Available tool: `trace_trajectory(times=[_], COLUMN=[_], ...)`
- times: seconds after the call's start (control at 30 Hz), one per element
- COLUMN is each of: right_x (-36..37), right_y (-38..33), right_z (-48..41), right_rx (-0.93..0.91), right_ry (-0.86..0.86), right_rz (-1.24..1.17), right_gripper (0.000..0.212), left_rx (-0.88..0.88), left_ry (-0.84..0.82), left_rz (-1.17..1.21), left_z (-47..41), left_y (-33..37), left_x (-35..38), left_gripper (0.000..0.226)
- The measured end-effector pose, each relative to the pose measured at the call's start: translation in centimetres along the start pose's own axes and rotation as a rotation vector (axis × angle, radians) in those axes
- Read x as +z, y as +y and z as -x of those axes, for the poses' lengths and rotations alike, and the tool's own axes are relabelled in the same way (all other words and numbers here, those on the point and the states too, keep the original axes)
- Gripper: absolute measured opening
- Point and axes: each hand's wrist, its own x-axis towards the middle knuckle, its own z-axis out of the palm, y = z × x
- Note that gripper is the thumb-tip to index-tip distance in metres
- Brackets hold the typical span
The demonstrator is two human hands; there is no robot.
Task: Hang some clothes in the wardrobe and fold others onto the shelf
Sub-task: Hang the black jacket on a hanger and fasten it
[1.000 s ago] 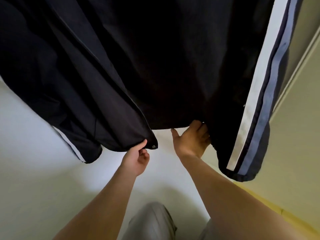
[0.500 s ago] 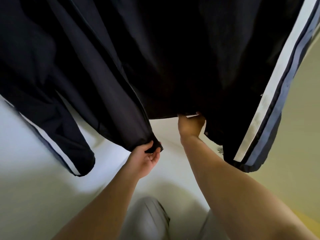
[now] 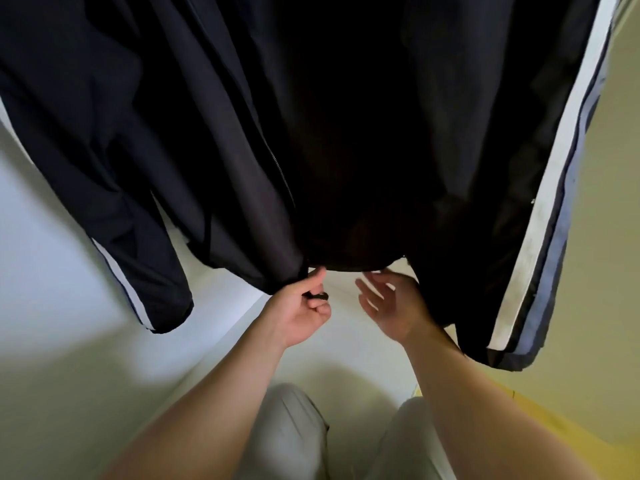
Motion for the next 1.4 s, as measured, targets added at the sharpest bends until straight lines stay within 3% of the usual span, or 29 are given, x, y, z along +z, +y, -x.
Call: trace_trajectory(times=[0.1,0.27,0.33,0.4,0.43,0.53,0.63,0.7,0.8,0.97,1.07,1.3,1.4], right_x=[-2.0,-4.5,-4.7,-4.3,-4.0,-2.9,-1.5,-0.6,0.7,1.8,2.2,4.1,3.7], right_y=[1.3,2.8,3.3,3.7,4.0,4.7,5.2,4.6,3.2,1.2,-0.2,-1.2,-1.2], right_z=[0.7,1.8,2.2,2.7,3.0,3.9,4.4,4.4,4.5,3.9,2.8,2.4,2.7], right_rx=[0.108,0.165,0.181,0.184,0.179,0.114,-0.038,-0.079,-0.059,-0.111,-0.103,0.090,0.129], right_ry=[0.059,0.091,0.101,0.081,0.065,0.035,0.042,0.037,0.035,0.277,0.378,0.382,0.354], right_rz=[0.063,-0.060,-0.019,0.026,0.048,0.086,-0.001,-0.081,-0.058,0.120,0.106,0.226,0.287], right_gripper=[0.017,0.045,0.047,0.048,0.048,0.052,0.067,0.064,0.047,0.049,0.046,0.037,0.025], left_rx=[0.032,0.132,0.120,0.131,0.166,0.225,0.260,0.261,0.269,0.285,0.320,0.326,0.325], left_ry=[-0.164,-0.368,-0.329,-0.218,-0.161,-0.027,0.123,0.186,0.246,0.310,0.320,0.212,0.101], left_rz=[-0.084,-0.476,-0.656,-0.749,-0.779,-0.813,-0.855,-0.894,-0.971,-1.065,-1.028,-0.803,-0.835], left_z=[1.8,3.2,3.2,2.9,2.8,2.6,1.0,0.5,0.4,-0.3,-1.0,0.2,1.4], left_y=[-0.4,-0.5,-0.9,-1.2,-1.3,-0.5,1.1,2.1,3.1,4.3,4.3,3.2,3.2], left_x=[2.7,7.7,9.2,10.3,10.7,11.7,11.6,11.3,10.8,8.9,7.5,6.2,6.1], left_gripper=[0.024,0.026,0.030,0.070,0.076,0.081,0.088,0.089,0.076,0.068,0.038,0.027,0.008])
